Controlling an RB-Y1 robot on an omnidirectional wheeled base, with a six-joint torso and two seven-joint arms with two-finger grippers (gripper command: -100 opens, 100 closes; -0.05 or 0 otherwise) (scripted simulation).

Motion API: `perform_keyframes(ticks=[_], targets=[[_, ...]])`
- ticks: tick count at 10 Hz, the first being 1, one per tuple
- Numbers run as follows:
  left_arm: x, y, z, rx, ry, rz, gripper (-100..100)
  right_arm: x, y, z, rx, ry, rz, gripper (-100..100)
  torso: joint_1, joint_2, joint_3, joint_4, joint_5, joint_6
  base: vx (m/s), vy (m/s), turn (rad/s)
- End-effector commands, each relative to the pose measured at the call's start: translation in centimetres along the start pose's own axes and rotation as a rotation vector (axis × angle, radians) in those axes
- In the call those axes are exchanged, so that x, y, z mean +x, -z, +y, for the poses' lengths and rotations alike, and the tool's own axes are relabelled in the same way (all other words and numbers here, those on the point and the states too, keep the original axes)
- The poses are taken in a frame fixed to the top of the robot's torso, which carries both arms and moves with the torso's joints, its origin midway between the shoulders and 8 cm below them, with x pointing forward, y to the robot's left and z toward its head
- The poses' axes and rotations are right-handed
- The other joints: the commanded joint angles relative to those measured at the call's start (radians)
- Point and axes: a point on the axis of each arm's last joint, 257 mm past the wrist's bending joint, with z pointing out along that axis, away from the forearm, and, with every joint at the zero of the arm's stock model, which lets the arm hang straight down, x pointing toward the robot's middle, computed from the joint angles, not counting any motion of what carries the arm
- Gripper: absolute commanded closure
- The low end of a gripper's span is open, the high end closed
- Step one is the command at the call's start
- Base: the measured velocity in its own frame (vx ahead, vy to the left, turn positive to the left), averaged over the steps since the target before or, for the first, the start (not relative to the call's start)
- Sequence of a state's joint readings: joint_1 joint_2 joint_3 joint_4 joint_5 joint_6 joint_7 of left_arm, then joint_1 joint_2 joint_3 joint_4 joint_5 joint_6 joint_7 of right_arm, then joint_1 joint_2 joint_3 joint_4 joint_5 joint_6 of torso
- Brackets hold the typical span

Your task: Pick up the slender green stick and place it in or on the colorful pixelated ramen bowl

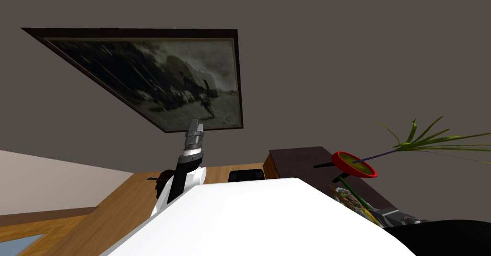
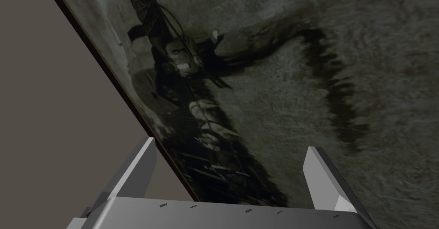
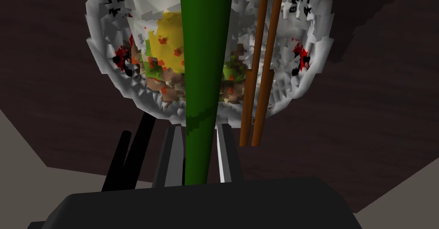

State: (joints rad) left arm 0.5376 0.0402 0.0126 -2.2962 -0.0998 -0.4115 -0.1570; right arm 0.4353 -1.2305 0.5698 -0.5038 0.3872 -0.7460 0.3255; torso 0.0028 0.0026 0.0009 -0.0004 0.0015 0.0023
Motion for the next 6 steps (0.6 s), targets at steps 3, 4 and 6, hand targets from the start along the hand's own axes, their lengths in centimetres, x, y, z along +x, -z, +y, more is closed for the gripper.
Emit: perform_keyframes(ticks=[3, 4, 6], targets=[[0.0, 0.0, 0.0, 0.0, 0.0, 0.0, 0, 0.0, 0.0, 0.0, 0.0, 0.0, 0.0, -100, 0.001, 0.0, 0.0, 0.0, 0.0, 0.0, 0.0, 0.0, 0.0], [0.0, 0.0, 0.0, 0.0, 0.0, 0.0, 0, 0.0, 0.0, 0.0, 0.0, 0.0, 0.0, -100, 0.001, 0.0, 0.0, 0.0, 0.0, 0.0, 0.0, 0.0, 0.0], [0.0, 0.0, 0.0, 0.0, 0.0, 0.0, 0, 0.0, 0.0, 0.0, 0.0, 0.0, 0.0, 0, 0.001, 0.0, 0.0, 0.0, 0.0, 0.0, 0.0, 0.0, 0.0]])
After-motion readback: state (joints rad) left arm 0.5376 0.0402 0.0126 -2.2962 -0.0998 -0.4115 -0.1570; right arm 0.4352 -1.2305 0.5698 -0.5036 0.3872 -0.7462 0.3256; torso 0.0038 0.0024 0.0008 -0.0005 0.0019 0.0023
